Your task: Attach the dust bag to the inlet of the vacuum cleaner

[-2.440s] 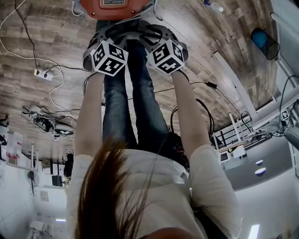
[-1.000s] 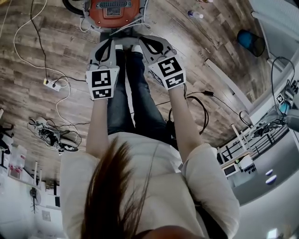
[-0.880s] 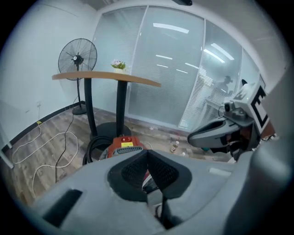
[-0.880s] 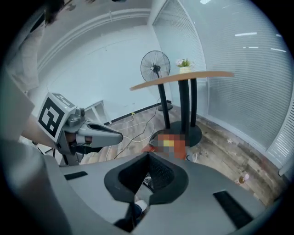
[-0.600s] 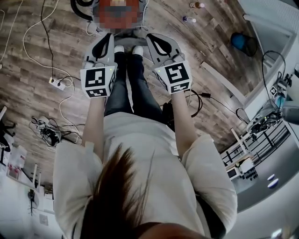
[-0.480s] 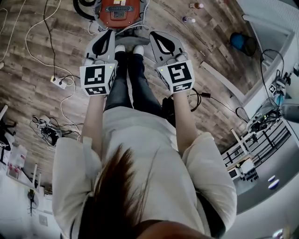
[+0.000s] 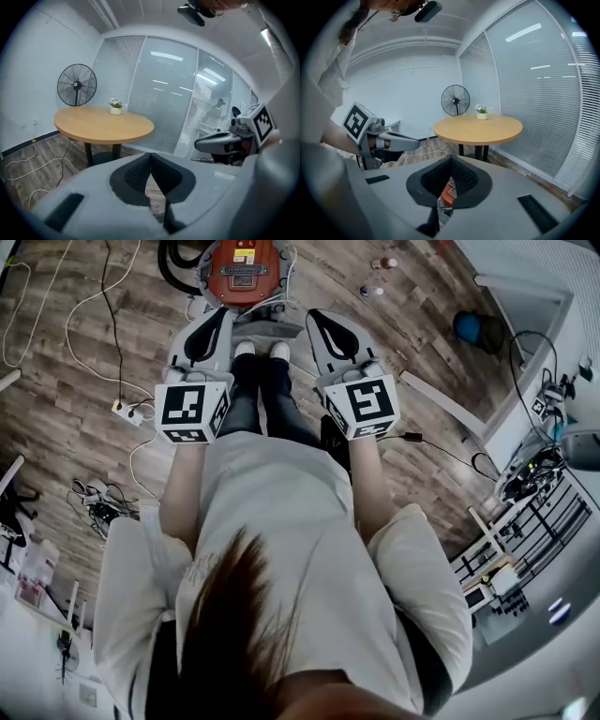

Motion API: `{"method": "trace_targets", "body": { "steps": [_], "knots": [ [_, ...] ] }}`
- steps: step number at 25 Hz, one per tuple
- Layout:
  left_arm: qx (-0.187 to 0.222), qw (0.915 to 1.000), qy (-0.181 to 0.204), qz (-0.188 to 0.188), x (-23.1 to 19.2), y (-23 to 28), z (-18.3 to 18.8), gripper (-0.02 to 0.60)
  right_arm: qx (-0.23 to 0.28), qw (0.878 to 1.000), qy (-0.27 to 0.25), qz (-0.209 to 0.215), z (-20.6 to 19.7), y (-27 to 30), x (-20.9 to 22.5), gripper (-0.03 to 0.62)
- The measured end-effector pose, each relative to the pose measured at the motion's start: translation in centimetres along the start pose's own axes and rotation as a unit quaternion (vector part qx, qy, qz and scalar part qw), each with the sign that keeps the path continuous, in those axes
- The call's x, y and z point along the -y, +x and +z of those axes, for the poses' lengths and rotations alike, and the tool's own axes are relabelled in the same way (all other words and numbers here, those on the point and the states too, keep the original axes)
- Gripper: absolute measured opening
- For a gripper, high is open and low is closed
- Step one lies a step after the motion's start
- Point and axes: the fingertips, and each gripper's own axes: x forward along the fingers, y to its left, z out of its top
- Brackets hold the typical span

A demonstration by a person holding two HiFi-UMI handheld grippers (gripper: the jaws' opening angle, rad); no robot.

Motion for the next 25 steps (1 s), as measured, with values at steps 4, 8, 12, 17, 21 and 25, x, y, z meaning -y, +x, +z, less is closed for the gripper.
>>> {"method": "trace_targets", "body": {
  "steps": [4, 8, 12, 17, 21, 25],
  "knots": [
    [0.018, 0.9996, 0.017, -0.012, 0.7, -1.5, 2.4, 0.017, 0.02, 1.0, -0.005, -0.01, 2.2, -1.7, -0.7, 0.002],
    [0.035, 0.9987, 0.031, -0.02, 1.2, -3.1, 4.4, 0.018, 0.036, 0.999, -0.005, -0.027, 3.8, -3.7, -1.5, 0.003],
    [0.049, 0.9978, 0.034, -0.029, 1.6, -4.5, 6.0, 0.018, 0.05, 0.998, -0.005, -0.038, 5.2, -5.6, -2.3, 0.003],
    [0.069, 0.9959, 0.041, -0.043, 2.5, -6.1, 7.7, 0.018, 0.072, 0.996, 0.005, -0.06, 7.0, -7.8, -3.0, 0.002],
    [0.087, 0.9925, 0.055, -0.065, 3.8, -7.6, 9.1, 0.018, 0.084, 0.993, -0.008, -0.08, 8.6, -9.7, -3.9, 0.002],
    [0.108, 0.9867, 0.083, -0.088, 5.0, -8.7, 10.6, 0.017, 0.1, 0.99, -0.007, -0.098, 9.5, -11.1, -4.6, 0.003]
  ]
}}
